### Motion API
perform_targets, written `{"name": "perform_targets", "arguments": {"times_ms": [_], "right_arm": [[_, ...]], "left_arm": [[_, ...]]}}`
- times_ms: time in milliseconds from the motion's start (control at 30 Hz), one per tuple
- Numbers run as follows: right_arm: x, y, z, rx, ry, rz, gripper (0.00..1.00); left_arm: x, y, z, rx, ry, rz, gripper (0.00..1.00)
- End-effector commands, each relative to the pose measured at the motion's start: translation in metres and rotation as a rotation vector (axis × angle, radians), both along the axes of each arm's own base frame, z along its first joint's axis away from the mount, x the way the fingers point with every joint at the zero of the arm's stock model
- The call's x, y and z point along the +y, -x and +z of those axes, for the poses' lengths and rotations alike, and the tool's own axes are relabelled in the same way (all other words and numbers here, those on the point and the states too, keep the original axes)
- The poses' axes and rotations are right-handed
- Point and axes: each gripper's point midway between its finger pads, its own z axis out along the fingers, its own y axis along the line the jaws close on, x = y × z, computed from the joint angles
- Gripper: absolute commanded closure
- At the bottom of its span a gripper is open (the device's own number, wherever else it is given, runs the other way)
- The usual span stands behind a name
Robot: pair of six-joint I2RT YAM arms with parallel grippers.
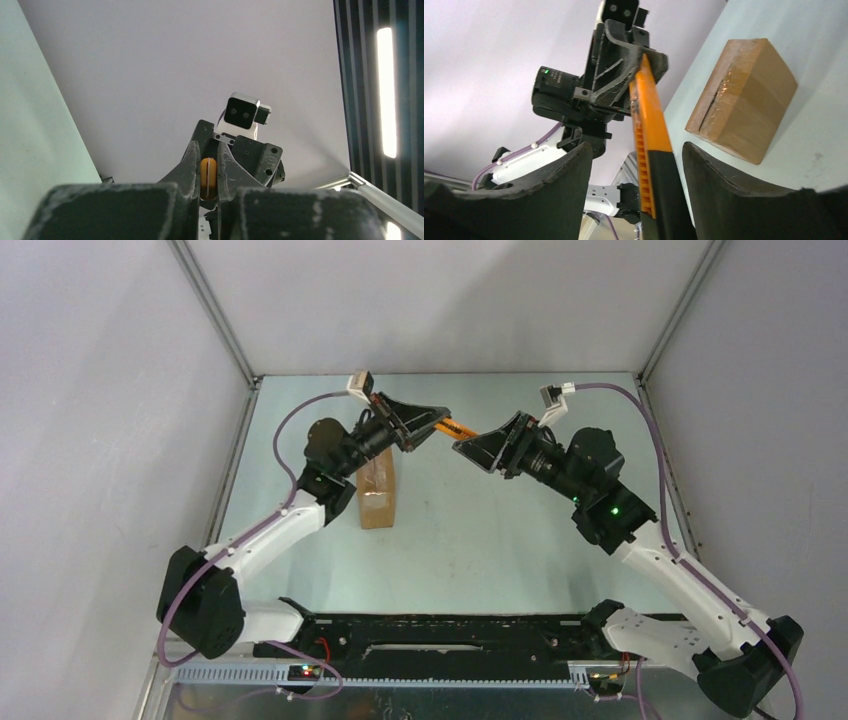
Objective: Unpack the express box
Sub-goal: Cut the express box at the center of the board.
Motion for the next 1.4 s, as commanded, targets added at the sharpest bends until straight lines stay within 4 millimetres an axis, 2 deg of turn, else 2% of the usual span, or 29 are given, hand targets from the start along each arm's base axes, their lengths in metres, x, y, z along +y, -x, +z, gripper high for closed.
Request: {"name": "perform_targets", "arguments": {"times_ms": [0, 167, 467, 600, 667, 700, 733, 833, 867, 900, 967, 1000, 1100, 1200, 1333, 1367], "right_arm": [[0.004, -0.001, 0.025, -0.026, -0.100, -0.015, 0.34], [0.002, -0.001, 0.035, -0.018, -0.143, -0.038, 0.43], [0.009, 0.001, 0.035, -0.012, -0.153, -0.051, 0.53], [0.007, 0.001, 0.036, -0.025, -0.145, -0.061, 0.69], [0.006, 0.000, 0.034, -0.021, -0.137, -0.069, 0.88], [0.005, 0.000, 0.033, -0.019, -0.132, -0.077, 0.97], [0.002, -0.002, 0.031, -0.015, -0.123, -0.096, 1.00], [-0.012, -0.008, 0.023, -0.019, -0.056, -0.174, 1.00], [-0.020, -0.010, 0.015, -0.007, -0.006, -0.211, 1.00], [-0.026, -0.012, 0.013, -0.012, 0.032, -0.234, 1.00], [-0.039, -0.017, 0.007, -0.021, 0.102, -0.301, 1.00], [-0.044, -0.018, 0.005, -0.028, 0.129, -0.320, 1.00], [-0.054, -0.025, -0.007, -0.024, 0.223, -0.373, 1.00], [-0.056, -0.034, -0.024, -0.022, 0.316, -0.399, 1.00], [-0.046, -0.051, -0.046, -0.042, 0.426, -0.411, 1.00], [-0.042, -0.056, -0.050, -0.051, 0.449, -0.419, 1.00]], "left_arm": [[0.009, 0.009, 0.012, -0.027, 0.054, 0.021, 1.00], [0.012, 0.010, 0.006, -0.002, 0.051, 0.048, 1.00], [0.010, 0.014, 0.004, 0.006, 0.045, 0.053, 1.00], [0.007, 0.017, 0.005, 0.004, 0.036, 0.041, 1.00], [0.006, 0.018, 0.005, 0.001, 0.021, 0.038, 0.99], [0.006, 0.019, 0.003, 0.003, 0.005, 0.036, 0.90], [0.006, 0.019, -0.001, 0.008, -0.022, 0.039, 0.78], [0.017, 0.017, -0.022, 0.023, -0.157, 0.091, 0.30], [0.026, 0.013, -0.033, 0.040, -0.234, 0.124, 0.20], [0.036, 0.012, -0.043, 0.066, -0.308, 0.153, 0.16], [0.060, 0.005, -0.045, 0.056, -0.369, 0.222, 0.07], [0.073, 0.003, -0.056, 0.097, -0.433, 0.251, 0.01], [0.120, -0.011, -0.072, 0.138, -0.673, 0.411, 0.00], [0.168, -0.029, -0.088, 0.184, -0.902, 0.586, 0.00], [0.212, -0.069, -0.108, 0.266, -0.947, 0.703, 0.00], [0.222, -0.085, -0.121, 0.305, -0.970, 0.716, 0.00]]}}
